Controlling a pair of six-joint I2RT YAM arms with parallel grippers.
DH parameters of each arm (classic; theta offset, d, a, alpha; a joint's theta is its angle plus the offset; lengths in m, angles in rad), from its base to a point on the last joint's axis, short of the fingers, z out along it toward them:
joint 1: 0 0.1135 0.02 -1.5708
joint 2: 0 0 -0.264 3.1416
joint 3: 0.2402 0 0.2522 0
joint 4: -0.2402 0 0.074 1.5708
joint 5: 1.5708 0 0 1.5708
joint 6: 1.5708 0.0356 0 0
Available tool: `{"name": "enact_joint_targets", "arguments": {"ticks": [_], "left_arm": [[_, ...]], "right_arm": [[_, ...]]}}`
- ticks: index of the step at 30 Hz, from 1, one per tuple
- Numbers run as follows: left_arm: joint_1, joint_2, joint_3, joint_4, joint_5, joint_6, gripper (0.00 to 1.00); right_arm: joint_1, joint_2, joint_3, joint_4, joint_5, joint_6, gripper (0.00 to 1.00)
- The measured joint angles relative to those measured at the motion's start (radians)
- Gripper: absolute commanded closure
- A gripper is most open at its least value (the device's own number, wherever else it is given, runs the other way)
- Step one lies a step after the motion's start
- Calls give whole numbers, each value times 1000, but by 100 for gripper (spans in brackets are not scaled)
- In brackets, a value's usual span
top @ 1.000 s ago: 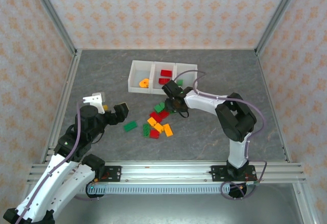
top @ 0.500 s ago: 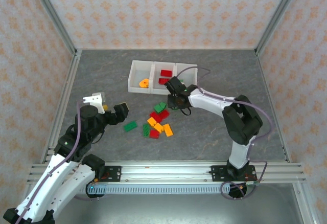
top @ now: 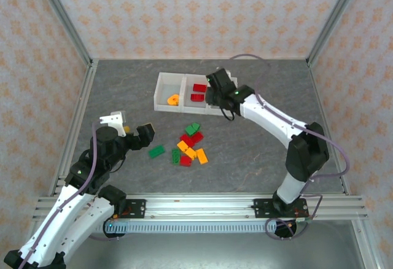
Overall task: Sort the legos into containers by color
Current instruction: Place the lego in the container.
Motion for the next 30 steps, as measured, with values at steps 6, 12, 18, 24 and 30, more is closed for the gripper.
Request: {"name": "enact_joint_targets", "arguments": {"ticks": [6,12,18,24,30], "left_arm": [[0,0,0,0,0,0,1],[0,0,0,0,0,0,1],[0,0,0,0,-2,0,1],[0,11,0,0,-13,0,1],[0,78,0,0,-12,0,1]], "right_arm": [[-89,144,135,-21,30,-45,71],[-135,299,237,-61,49,-80,66],[-138,350,249,-97,68,-93,29],[-138,337,244,-109,72,-82,9],[-138,165,86,-92,56,-68,0]]}}
